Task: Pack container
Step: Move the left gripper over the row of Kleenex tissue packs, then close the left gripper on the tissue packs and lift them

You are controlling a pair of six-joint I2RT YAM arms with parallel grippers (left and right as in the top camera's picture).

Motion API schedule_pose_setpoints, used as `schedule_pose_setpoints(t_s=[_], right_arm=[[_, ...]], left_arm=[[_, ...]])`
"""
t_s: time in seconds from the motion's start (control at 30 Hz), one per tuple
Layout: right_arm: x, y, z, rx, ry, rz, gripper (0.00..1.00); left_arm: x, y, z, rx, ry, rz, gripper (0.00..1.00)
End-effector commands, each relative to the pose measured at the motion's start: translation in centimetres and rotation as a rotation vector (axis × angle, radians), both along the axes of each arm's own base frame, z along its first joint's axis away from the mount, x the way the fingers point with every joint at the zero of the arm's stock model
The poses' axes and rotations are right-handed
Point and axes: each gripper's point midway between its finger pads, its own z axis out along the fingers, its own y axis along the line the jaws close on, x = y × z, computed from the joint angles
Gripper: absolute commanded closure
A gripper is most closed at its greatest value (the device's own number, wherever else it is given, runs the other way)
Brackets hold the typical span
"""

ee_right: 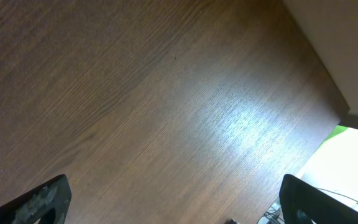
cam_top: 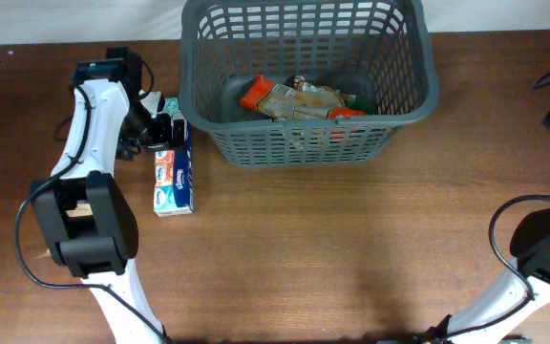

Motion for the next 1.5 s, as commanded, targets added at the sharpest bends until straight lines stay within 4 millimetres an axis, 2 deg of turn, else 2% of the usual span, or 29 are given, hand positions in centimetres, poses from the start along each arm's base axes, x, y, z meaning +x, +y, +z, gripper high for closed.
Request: schedule_pose_setpoints(t_s=[0.0,0.1,0.43,0.77,1.0,1.13,1.47], right_arm=[[0.0,-0.1,-0.1,0.001,-0.005,-0.015,0.01],[0.0,-0.1,-0.1,0.001,-0.005,-0.015,0.01],[0.0,-0.1,-0.1,0.001,-0.005,-0.015,0.01],[0.0,-0.1,-0.1,0.002,-0.005,-0.015,0.01],[0.0,-0.1,-0.1,0.001,-0.005,-0.015,0.01],[0.0,-0.1,-0.1,0.002,-0.005,-0.015,0.01],[0.0,-0.1,-0.1,0.001,-0.005,-0.015,0.01]], left_arm=[[0.2,-0.5,-0.7,-0.008,0.002,-0.029,0.00],[0.2,0.2,-0.8,0.060,0.006,0.030,0.00],[1.0,-1.1,-1.2,0.069,-0.014,0.002,0.00],[0.3,-0.9,-4.4,0.069,0.056,0.002,0.00],[-0.1,-1.0,-5.8,0.067,0.068,-0.010,0.00],[-0.9,-1.6,-7.0,0.028,0.084,-0.026,0.00],[-1.8,-1.8,-8.1,0.020,0.109,-0.027,0.00]])
